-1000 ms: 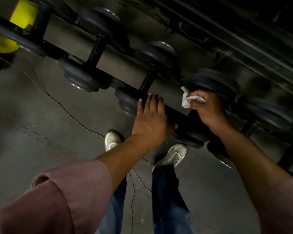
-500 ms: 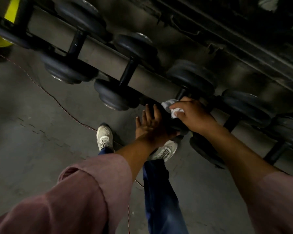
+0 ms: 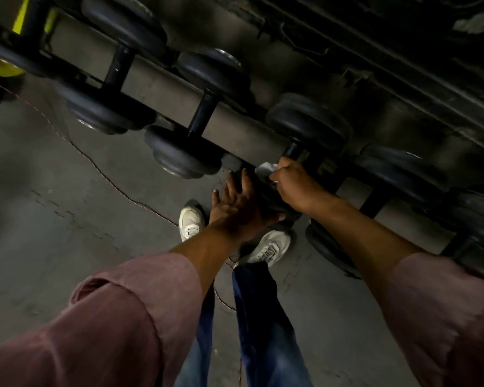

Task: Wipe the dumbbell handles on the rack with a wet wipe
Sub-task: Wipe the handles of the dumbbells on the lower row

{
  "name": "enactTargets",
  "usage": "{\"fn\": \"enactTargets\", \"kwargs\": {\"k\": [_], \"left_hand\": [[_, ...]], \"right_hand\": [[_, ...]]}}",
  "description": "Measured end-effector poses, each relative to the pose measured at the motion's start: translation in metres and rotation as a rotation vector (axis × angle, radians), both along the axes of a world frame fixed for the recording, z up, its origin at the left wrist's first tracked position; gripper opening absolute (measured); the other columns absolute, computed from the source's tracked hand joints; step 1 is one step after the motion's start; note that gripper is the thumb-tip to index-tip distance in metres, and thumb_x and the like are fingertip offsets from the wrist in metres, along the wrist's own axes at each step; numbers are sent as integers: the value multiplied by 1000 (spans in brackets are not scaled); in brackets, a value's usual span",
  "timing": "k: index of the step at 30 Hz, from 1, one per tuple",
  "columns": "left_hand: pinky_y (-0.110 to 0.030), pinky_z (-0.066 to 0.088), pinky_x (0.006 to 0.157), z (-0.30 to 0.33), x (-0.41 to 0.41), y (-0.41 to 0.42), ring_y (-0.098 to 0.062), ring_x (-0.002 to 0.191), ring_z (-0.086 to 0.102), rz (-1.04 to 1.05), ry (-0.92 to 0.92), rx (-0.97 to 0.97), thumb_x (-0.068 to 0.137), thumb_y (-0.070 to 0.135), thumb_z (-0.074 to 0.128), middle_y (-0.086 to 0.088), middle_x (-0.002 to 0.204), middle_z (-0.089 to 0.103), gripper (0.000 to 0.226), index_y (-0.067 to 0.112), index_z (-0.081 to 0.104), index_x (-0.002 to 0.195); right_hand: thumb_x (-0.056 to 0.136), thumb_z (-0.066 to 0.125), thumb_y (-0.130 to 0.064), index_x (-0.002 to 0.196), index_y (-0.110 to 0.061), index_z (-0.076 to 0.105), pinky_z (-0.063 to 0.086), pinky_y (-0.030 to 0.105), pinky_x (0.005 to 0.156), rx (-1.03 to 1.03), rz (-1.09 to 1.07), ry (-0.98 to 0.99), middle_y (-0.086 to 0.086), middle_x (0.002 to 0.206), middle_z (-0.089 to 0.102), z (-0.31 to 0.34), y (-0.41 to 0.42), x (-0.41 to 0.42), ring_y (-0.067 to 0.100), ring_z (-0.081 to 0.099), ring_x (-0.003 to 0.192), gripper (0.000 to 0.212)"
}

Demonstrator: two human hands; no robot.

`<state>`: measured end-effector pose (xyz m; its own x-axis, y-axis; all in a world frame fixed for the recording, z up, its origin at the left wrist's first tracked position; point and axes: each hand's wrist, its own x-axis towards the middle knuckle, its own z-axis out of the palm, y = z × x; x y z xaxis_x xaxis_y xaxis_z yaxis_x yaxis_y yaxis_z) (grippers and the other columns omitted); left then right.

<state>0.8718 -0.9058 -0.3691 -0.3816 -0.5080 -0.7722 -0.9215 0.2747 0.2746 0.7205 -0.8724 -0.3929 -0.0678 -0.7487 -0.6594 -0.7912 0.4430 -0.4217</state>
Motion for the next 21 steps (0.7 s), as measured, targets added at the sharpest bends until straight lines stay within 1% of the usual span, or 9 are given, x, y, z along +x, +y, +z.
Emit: {"fn": "enactTargets", "kwargs": {"k": [2,4,7,10,12,14,15,18,21], "left_hand": [[-52,-2,126,0,1,-1,-25,156,-14,7,7,2,77,81,61,-9,170,-12,125,25,-13,161],[-52,-2,126,0,1,-1,-27,156,-13,5,0,7,77,82,59,-12,169,-14,126,23,-14,161],[-52,-3,126,-2,2,-1,-29,156,-13,-24,-26,12,77,84,56,-16,168,-16,127,20,-16,160],[-51,-4,126,-2,2,-2,-31,156,-13,-17,-27,28,78,84,55,-17,168,-18,127,20,-17,160],[-51,-3,126,-2,2,-1,-31,156,-12,-15,-16,28,78,83,56,-16,168,-18,127,20,-17,160],[-53,1,126,-1,2,-1,-31,156,-9,-2,10,18,78,82,58,-15,168,-16,126,22,-15,161],[-54,3,126,-1,2,0,-31,157,-7,7,27,10,77,81,60,-13,169,-13,125,23,-12,161],[-55,12,125,-2,2,1,-32,156,3,22,65,-22,75,79,64,-10,169,-4,123,25,-5,161],[-55,16,124,-6,5,2,-33,155,9,19,68,-34,73,82,62,-10,168,2,123,25,-3,161]], "right_hand": [[99,47,-9,107,-5,64,32,27,81,-61,-98,-44,17,109,57,6,-3,7,32,52,106,18],[98,49,-25,91,-24,58,41,36,84,-116,-317,-52,3,92,61,9,-10,11,29,59,98,11],[98,37,-33,113,-23,63,44,39,91,-151,-341,63,7,118,62,14,-12,8,29,59,107,31],[100,48,-27,140,-28,45,47,44,92,-208,-51,439,6,140,49,12,-8,1,34,57,115,41],[97,48,-34,133,-30,49,49,46,94,-195,9,347,4,133,54,2,-4,1,33,59,113,36],[91,48,-42,112,-31,61,48,45,99,-188,-85,72,-5,115,66,1,-3,5,20,62,108,28],[90,50,-37,107,-28,65,47,43,100,-210,-95,-3,-7,111,68,-3,-1,7,16,63,106,24],[94,47,-12,117,-17,66,45,38,104,-208,61,-73,-2,127,60,-15,5,-5,16,57,118,30],[92,49,-11,125,-17,64,43,40,109,-260,241,-90,-6,145,48,-16,9,-15,17,48,132,37]]}}
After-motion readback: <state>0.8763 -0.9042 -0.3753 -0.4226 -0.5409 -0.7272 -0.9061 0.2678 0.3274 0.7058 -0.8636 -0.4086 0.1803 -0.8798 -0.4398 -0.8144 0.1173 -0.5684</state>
